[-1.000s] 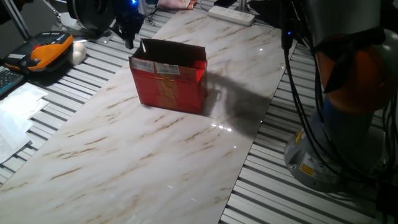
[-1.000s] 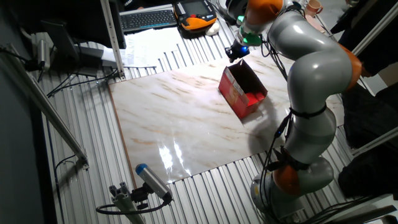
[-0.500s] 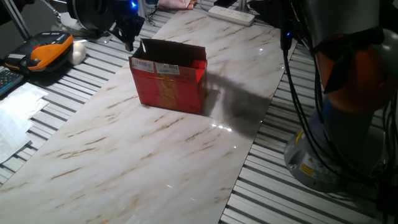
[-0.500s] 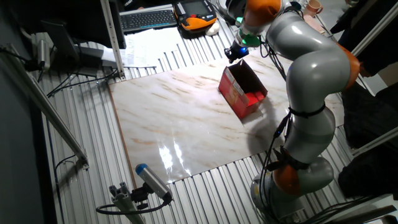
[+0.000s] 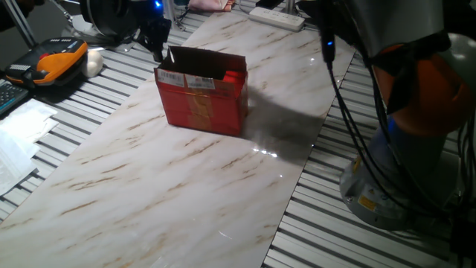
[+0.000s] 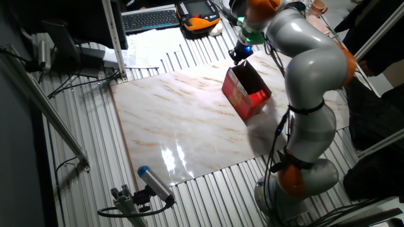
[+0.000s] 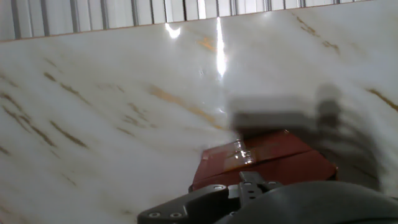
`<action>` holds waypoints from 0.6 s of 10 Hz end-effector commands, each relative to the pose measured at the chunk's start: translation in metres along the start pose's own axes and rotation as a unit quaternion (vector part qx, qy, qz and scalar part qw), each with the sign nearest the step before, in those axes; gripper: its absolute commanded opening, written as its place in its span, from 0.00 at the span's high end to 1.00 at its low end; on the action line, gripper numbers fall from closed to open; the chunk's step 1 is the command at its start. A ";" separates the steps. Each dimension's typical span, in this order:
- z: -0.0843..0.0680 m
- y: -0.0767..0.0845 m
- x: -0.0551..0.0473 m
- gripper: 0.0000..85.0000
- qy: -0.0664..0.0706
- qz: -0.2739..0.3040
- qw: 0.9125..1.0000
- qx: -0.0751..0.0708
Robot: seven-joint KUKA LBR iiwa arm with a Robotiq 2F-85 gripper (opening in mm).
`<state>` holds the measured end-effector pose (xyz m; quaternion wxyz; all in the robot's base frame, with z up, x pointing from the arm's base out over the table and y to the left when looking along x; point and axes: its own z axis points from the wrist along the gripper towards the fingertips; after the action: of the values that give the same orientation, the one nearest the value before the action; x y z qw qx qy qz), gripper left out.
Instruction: Cover the box
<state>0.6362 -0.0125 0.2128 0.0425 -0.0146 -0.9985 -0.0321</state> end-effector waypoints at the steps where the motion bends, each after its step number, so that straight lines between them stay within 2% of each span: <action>1: 0.000 0.000 0.000 1.00 0.009 -0.008 1.000 0.006; 3: 0.000 0.001 0.001 1.00 0.027 -0.021 0.999 0.016; 4: 0.002 0.003 0.001 1.00 0.033 -0.029 0.999 0.029; 6: 0.005 0.005 0.006 1.00 0.036 -0.033 0.998 0.039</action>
<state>0.6297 -0.0069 0.2082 0.0780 0.0212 -0.9967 0.0057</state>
